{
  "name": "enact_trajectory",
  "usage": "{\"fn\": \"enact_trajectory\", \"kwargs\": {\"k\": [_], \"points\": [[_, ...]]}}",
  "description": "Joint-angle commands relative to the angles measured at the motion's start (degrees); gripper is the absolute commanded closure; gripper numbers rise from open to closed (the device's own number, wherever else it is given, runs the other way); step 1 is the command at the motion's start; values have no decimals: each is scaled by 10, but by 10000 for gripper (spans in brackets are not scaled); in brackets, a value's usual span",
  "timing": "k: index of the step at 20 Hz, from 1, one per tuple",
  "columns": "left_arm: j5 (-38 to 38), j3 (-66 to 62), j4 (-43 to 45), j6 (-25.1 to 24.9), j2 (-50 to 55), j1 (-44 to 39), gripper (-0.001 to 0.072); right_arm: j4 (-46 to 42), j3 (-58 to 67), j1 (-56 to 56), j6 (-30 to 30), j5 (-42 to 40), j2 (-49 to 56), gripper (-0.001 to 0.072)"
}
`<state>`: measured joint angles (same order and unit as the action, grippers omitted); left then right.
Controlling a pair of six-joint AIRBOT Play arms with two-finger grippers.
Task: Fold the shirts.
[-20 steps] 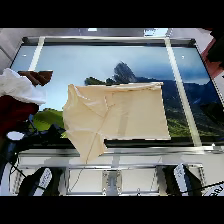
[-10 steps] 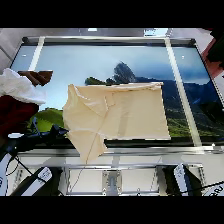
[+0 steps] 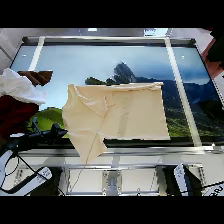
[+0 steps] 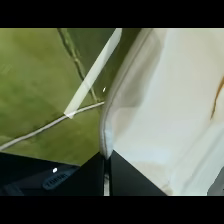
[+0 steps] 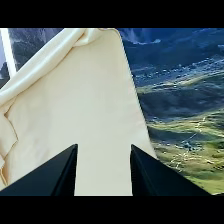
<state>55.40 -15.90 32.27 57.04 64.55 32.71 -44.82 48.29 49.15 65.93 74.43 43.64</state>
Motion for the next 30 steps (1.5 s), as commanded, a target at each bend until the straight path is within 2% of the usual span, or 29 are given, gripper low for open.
{"fn": "enact_trajectory", "kwargs": {"k": [1,3,5,7,11,19,25,30], "points": [[2,0,-31,-16,2,0,692,-20,-5,0,0,22,0,317],[5,0,-31,-16,2,0,692,-54,-31,0,9,23,0,317],[10,0,-31,-16,2,0,692,-129,-82,0,65,40,0,317],[17,0,-31,-29,2,0,692,-188,-147,0,83,64,0,317],[21,0,-32,-31,2,0,692,-159,-245,0,77,38,1,317],[20,0,-39,-31,2,1,692,-120,-287,-1,124,-8,16,327],[21,0,-40,-31,2,1,692,-71,-331,-1,124,-80,16,328],[21,0,-40,-31,2,1,692,-70,-331,-1,138,-109,16,341]]}}
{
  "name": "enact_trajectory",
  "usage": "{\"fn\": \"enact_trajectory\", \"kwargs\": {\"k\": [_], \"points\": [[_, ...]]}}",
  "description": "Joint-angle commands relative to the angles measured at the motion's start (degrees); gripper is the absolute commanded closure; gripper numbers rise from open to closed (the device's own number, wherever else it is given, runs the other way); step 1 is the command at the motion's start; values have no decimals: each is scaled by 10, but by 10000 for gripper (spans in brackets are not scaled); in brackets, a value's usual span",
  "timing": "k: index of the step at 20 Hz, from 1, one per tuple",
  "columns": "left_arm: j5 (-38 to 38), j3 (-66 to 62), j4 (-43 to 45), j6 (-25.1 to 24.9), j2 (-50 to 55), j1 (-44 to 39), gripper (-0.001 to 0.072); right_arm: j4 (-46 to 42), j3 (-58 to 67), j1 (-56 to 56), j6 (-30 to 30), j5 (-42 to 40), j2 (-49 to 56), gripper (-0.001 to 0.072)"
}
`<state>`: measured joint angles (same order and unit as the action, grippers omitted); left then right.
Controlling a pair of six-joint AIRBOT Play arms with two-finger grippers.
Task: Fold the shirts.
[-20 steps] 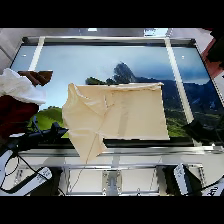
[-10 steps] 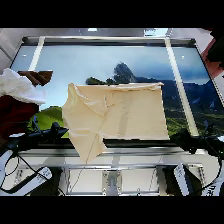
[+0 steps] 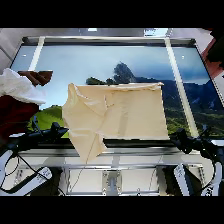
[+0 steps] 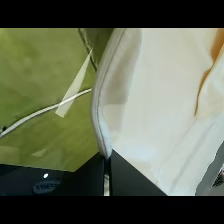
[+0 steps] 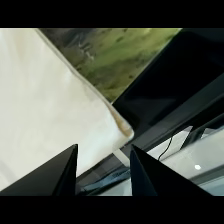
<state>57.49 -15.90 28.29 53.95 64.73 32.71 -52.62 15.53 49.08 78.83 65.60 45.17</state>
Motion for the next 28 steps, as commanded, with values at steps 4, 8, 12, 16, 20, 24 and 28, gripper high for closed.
{"fn": "enact_trajectory", "kwargs": {"k": [4,8,12,16,20,24,28], "points": [[0,0,0,0,0,1,692,8,-3,0,9,-20,0,401],[-1,0,0,0,0,1,692,9,-9,-11,9,-24,5,401],[0,0,0,0,0,1,692,24,-35,-76,9,-85,20,396],[2,0,1,0,0,1,692,42,-35,-83,9,-106,21,396],[0,0,0,0,0,1,692,42,-35,-83,9,-102,21,396],[0,0,1,0,0,1,692,33,2,-81,-7,-59,21,395],[0,0,2,0,0,1,692,-35,107,-63,-3,26,21,395]]}}
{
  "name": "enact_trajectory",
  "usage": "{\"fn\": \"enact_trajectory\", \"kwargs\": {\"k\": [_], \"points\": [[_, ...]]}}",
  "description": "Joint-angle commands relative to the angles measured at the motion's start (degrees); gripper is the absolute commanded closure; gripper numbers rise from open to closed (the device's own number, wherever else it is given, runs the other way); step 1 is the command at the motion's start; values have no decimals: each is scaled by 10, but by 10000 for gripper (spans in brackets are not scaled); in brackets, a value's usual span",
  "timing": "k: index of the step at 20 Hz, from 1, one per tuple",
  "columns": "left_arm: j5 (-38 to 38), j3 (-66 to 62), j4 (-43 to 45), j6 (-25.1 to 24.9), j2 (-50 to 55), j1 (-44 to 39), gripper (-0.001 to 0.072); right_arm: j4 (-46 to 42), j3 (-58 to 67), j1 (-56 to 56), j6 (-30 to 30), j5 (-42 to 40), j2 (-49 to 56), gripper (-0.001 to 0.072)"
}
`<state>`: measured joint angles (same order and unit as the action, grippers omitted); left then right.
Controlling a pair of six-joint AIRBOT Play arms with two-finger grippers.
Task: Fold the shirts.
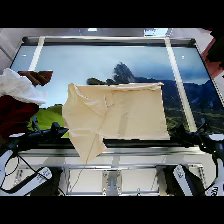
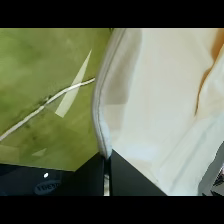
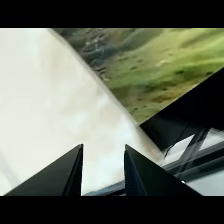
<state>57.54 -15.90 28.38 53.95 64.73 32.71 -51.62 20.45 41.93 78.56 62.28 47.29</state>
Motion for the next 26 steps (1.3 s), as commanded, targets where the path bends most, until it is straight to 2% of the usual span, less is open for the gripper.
{"fn": "enact_trajectory", "kwargs": {"k": [1,3,7,9,10,11,15,19,20,22,24,25,26], "points": [[0,0,1,-1,0,1,692,-70,75,10,13,77,0,395],[0,0,1,-4,0,1,692,-90,75,10,31,95,0,394],[0,0,1,-5,0,1,692,-89,23,9,31,95,0,389],[0,0,1,-5,0,1,692,-76,-12,9,31,77,0,344],[0,0,1,-5,0,1,692,-67,-28,9,31,65,0,273],[0,0,1,-5,0,1,692,-56,-42,9,31,50,0,233],[-1,0,1,-5,0,1,692,4,-66,9,26,-14,0,227],[-3,0,1,-5,0,1,692,24,-68,9,26,-53,0,229],[-6,0,1,-5,0,1,692,27,-68,9,26,-58,0,240],[-11,0,1,-5,0,1,692,29,-68,9,26,-62,0,320],[-11,0,1,-5,0,1,692,29,-68,9,24,-62,0,324],[-11,0,1,-5,0,1,692,29,-68,9,24,-63,0,354],[-11,0,1,-5,0,1,692,29,-68,9,22,-63,0,461]]}}
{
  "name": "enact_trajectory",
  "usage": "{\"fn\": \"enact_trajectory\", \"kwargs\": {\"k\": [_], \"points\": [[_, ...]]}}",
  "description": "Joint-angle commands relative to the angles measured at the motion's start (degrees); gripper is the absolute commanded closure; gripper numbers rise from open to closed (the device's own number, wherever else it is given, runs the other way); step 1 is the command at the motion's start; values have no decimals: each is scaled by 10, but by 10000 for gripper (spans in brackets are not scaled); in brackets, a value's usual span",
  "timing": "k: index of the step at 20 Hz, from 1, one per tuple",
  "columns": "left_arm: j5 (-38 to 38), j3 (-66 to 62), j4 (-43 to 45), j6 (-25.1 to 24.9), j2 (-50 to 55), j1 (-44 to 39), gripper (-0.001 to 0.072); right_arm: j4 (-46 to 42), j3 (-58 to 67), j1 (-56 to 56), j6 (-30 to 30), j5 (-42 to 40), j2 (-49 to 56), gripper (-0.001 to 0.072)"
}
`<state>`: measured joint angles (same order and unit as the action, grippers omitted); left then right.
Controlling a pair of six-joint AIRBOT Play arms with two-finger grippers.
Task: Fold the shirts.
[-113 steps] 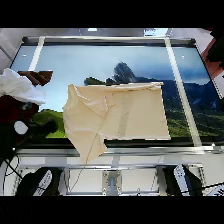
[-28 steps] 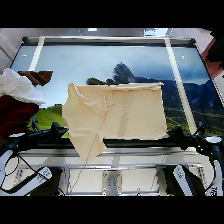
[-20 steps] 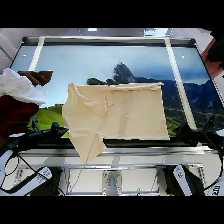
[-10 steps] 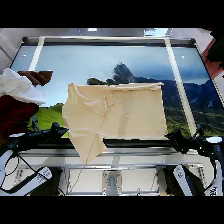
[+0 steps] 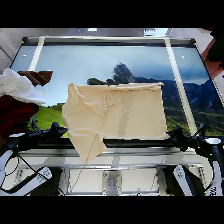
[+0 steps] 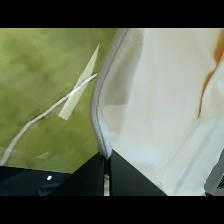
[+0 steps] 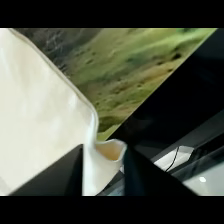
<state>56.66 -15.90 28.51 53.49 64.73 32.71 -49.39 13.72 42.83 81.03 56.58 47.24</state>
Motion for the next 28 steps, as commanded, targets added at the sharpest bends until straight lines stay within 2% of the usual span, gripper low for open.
{"fn": "enact_trajectory", "kwargs": {"k": [1,2,5,7,8,9,11,14,16,18,20,23,25,27,28], "points": [[-2,0,0,0,0,1,692,9,0,0,-11,-6,0,539],[-2,0,0,0,0,1,692,13,0,0,-18,-6,0,574],[-2,0,0,0,0,1,692,21,0,0,-30,-5,0,576],[-2,0,0,0,0,1,692,26,0,0,-44,-5,0,685],[0,-1,-3,-1,0,1,692,43,0,0,-66,-4,0,685],[2,-2,-16,-16,0,1,692,72,2,0,-89,-3,0,686],[36,-26,-81,-75,0,1,693,164,24,0,-138,4,0,687],[142,-128,-185,-114,-3,1,694,251,123,0,-177,50,-2,688],[211,-230,-189,-107,-21,1,694,272,224,1,-181,101,-13,689],[266,-339,-189,-72,-57,2,694,291,334,2,-178,140,-40,689],[277,-437,-189,-36,-104,2,694,303,446,2,-172,150,-76,690],[231,-593,-188,-16,-175,2,694,296,607,2,-159,127,-120,691],[138,-684,-177,3,-209,2,694,279,704,2,-159,113,-125,692],[34,-761,-116,40,-231,2,694,249,777,2,-159,94,-125,692],[6,-798,-62,62,-233,2,694,230,801,2,-159,79,-125,693]]}}
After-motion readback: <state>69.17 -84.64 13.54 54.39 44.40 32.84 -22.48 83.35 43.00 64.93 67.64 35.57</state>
